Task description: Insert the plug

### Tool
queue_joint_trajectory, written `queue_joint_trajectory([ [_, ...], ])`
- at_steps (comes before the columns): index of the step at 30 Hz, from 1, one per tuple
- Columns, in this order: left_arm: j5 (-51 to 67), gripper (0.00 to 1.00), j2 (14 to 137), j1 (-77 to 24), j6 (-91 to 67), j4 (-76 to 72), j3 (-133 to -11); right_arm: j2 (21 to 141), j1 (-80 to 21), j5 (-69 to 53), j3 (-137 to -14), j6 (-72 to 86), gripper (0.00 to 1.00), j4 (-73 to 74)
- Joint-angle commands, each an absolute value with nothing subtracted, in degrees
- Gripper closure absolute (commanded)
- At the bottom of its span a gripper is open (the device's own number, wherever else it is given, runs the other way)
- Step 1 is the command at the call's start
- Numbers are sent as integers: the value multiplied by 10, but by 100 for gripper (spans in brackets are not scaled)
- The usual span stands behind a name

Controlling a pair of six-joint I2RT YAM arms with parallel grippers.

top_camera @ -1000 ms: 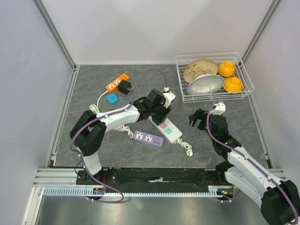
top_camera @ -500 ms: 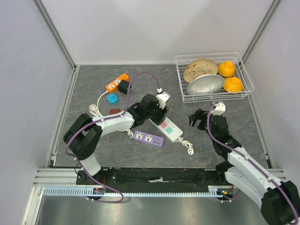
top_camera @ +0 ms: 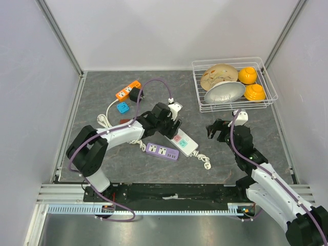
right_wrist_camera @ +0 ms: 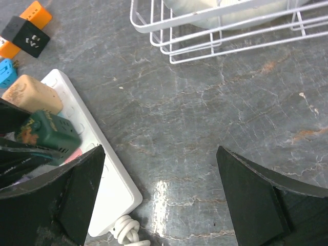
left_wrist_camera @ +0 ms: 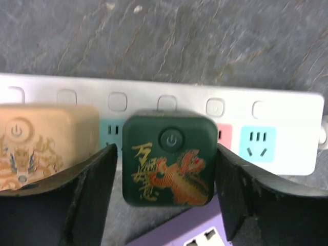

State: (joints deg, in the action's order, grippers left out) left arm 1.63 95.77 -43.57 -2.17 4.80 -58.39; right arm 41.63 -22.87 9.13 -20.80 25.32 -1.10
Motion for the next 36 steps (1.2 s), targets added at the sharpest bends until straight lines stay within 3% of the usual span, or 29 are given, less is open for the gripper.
queue_joint_trajectory([
  [1, 25, 14, 917, -431, -58, 137, -633, 407, -229, 59, -262, 229, 2, 24],
  [3, 30, 6, 906, -431, -59, 141, -651, 410, -229, 45, -272, 222, 2, 39],
  [10, 17, 8, 833, -431, -138, 144, -637, 410, -229, -6, -292, 224, 2, 61],
  [11, 2, 11, 824, -431, -152, 142, -631, 412, -230, -17, -294, 224, 2, 62],
  [14, -38, 34, 805, -431, -196, 138, -606, 428, -229, -40, -301, 228, 2, 64],
  [15, -43, 52, 806, -431, -201, 135, -602, 431, -230, -45, -301, 230, 2, 64],
  [18, -40, 74, 819, -430, -204, 129, -602, 440, -229, -61, -301, 235, 2, 62],
  [21, -36, 88, 847, -431, -198, 128, -614, 442, -230, -66, -301, 234, 2, 62],
  [27, -18, 98, 896, -431, -189, 154, -633, 437, -230, -63, -297, 234, 2, 70],
  [36, -12, 98, 958, -435, -185, 204, -627, 441, -230, -70, -294, 236, 2, 73],
])
